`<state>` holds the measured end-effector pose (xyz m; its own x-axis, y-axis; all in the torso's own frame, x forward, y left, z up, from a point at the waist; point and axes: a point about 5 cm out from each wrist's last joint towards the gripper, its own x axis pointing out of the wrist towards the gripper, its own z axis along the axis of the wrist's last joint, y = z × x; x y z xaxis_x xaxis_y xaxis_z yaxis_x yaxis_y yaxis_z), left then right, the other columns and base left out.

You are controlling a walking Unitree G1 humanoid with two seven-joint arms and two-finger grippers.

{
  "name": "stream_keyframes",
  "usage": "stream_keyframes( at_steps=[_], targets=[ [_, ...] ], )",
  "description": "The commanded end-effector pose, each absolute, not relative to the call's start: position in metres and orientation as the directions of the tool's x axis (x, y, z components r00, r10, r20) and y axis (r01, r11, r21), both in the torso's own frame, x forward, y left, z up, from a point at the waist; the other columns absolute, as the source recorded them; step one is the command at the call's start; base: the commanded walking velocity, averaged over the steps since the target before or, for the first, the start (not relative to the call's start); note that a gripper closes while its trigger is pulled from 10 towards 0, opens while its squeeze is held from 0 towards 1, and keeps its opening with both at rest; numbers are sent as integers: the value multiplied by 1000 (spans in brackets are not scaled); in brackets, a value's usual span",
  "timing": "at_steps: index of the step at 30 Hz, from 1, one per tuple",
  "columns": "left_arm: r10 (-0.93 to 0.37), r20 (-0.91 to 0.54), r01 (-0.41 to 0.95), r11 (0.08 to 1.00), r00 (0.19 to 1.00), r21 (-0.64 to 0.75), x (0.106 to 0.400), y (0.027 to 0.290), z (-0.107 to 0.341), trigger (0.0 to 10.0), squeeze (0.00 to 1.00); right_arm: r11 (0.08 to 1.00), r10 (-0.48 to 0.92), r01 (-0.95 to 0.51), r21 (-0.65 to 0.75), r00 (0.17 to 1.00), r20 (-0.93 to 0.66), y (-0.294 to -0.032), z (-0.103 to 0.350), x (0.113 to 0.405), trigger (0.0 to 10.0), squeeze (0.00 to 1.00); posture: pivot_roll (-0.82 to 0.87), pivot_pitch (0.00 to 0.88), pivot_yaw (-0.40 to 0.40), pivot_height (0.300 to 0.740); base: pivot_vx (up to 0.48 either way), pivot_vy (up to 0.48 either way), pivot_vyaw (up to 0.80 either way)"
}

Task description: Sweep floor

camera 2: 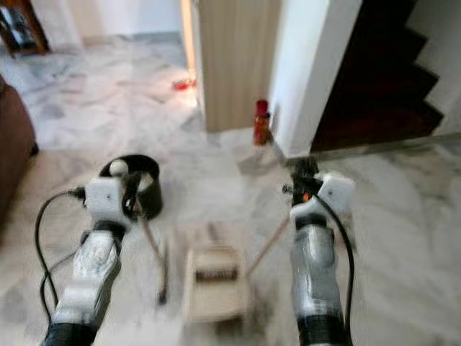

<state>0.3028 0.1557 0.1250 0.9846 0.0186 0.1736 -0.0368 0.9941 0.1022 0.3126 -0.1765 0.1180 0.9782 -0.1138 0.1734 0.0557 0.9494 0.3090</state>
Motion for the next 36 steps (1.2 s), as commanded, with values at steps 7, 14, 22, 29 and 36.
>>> stream_keyframes(
  at_steps=[7, 14, 22, 29, 36],
  targets=[
    [-4, 228, -17, 995, 974, 94, 305, 151, 138, 10000, 0, 946, -106, 28, 322, 968, 226, -173, 130, 316, 10000, 0, 73, 0, -41, 740, 0, 480, 0],
    [-8, 232, -15, 995, 973, 97, 306, 151, 139, 10000, 0, 945, -96, 17, 327, 969, 228, -172, 131, 317, 10000, 0, 77, 0, -40, 740, 0, 480, 0],
    [-9, 231, -14, 995, 973, 98, 306, 151, 140, 10000, 0, 944, -96, 17, 328, 969, 227, -170, 131, 317, 10000, 0, 75, 0, -42, 740, 0, 480, 0],
    [-6, 227, -16, 995, 974, 96, 306, 152, 139, 10000, 0, 944, -95, 17, 329, 970, 222, -170, 130, 316, 10000, 0, 75, 0, -41, 740, 0, 480, 0],
    [-7, 234, -20, 994, 972, 111, 306, 153, 141, 10000, 0, 943, -95, 15, 333, 969, 226, -169, 131, 316, 10000, 0, 73, 0, -36, 740, 0, 268, 0]
  ],
)
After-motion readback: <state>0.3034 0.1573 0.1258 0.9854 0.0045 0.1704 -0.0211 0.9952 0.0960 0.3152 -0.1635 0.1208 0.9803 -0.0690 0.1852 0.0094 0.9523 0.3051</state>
